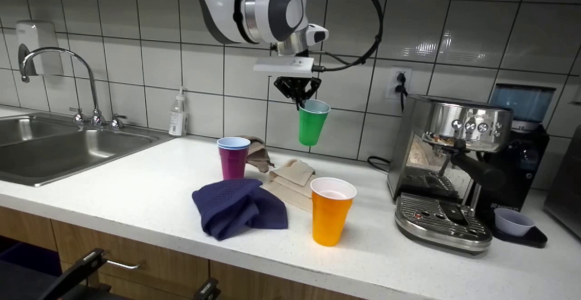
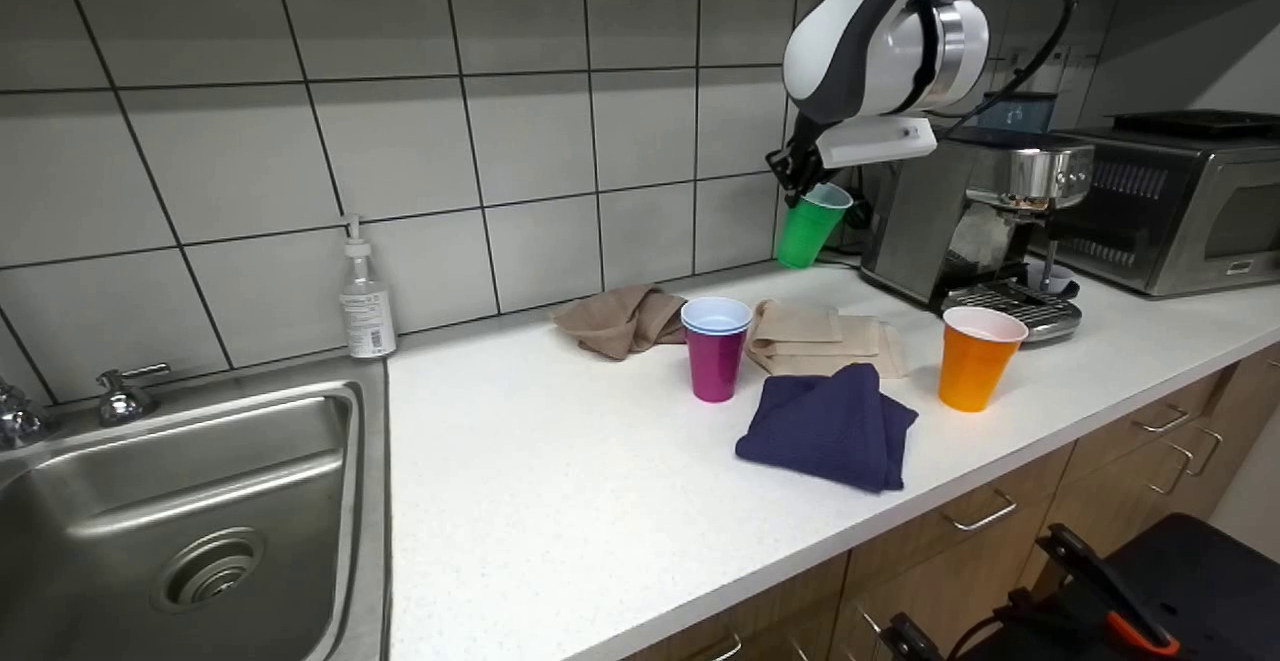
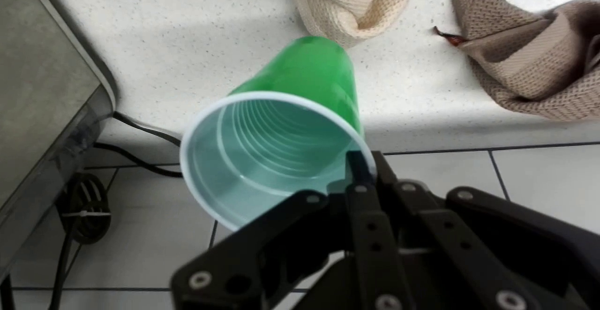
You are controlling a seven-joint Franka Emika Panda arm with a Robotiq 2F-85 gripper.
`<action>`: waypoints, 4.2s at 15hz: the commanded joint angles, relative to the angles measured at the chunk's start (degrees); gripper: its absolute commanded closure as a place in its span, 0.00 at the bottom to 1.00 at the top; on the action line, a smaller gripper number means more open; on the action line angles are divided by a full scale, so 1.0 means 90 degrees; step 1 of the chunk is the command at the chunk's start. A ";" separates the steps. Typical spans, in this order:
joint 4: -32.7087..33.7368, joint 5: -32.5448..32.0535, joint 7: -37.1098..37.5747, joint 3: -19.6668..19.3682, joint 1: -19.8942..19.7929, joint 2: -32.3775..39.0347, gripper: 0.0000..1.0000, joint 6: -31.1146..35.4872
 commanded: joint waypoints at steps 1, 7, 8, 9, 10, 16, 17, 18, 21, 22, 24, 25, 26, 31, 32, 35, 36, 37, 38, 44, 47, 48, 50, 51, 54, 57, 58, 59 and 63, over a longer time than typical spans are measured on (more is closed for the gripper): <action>-0.0528 0.0108 -0.0427 0.0240 -0.0035 -0.0602 0.99 0.0080; -0.0934 0.0325 -0.0856 0.0559 0.0032 -0.1109 0.99 0.0082; -0.1003 0.0424 -0.0965 0.0617 0.0052 -0.1190 0.99 0.0053; -0.1070 0.0511 -0.1074 0.0659 0.0080 -0.1269 0.99 0.0039; -0.1144 0.0688 -0.1246 0.0717 0.0112 -0.1368 0.99 -0.0042; -0.1504 0.1419 -0.2049 0.0804 0.0447 -0.1846 0.99 -0.0276; -0.1541 0.1530 -0.2175 0.0786 0.0526 -0.1923 0.99 -0.0379; -0.1573 0.1598 -0.2246 0.0767 0.0595 -0.1994 0.99 -0.0503; -0.1559 0.1809 -0.2509 0.0712 0.0765 -0.2172 0.99 -0.1161; -0.1538 0.1828 -0.2531 0.0709 0.0784 -0.2206 0.99 -0.1379; -0.1514 0.1708 -0.2440 0.0473 0.1050 -0.2280 0.99 -0.1718; -0.1504 0.1714 -0.2445 0.0450 0.1097 -0.2322 0.99 -0.1852; -0.1517 0.1677 -0.2411 0.0414 0.1156 -0.2351 0.99 -0.1896; -0.1568 0.1487 -0.2241 0.0364 0.1313 -0.2319 0.99 -0.1819; -0.1581 0.1471 -0.2231 0.0370 0.1329 -0.2300 0.99 -0.1779; -0.1609 0.1447 -0.2191 0.0387 0.1363 -0.2247 0.99 -0.1693; -0.1633 0.1441 -0.2183 0.0397 0.1377 -0.2225 0.99 -0.1600; -0.1646 0.1442 -0.2181 0.0402 0.1391 -0.2195 0.99 -0.1530; -0.1659 0.1456 -0.2205 0.0399 0.1407 -0.2173 0.99 -0.1474; -0.1707 0.1323 -0.2169 0.0417 0.1432 -0.2014 0.99 -0.1050; -0.1698 0.1223 -0.2150 0.0428 0.1420 -0.1912 0.99 -0.0944; -0.1697 0.1193 -0.2144 0.0432 0.1416 -0.1879 0.99 -0.0894; -0.1683 0.1155 -0.2148 0.0439 0.1413 -0.1800 0.99 -0.0838; -0.1673 0.1154 -0.2154 0.0442 0.1414 -0.1771 0.99 -0.0822; -0.1664 0.1124 -0.2154 0.0459 0.1410 -0.1691 0.99 -0.0745; -0.1660 0.1084 -0.2131 0.0476 0.1403 -0.1610 0.99 -0.0648; -0.1660 0.1070 -0.2123 0.0484 0.1399 -0.1584 0.99 -0.0623; -0.1671 0.1050 -0.2118 0.0493 0.1397 -0.1562 0.99 -0.0591; -0.1712 0.0869 -0.2022 0.0537 0.1376 -0.1430 0.99 -0.0384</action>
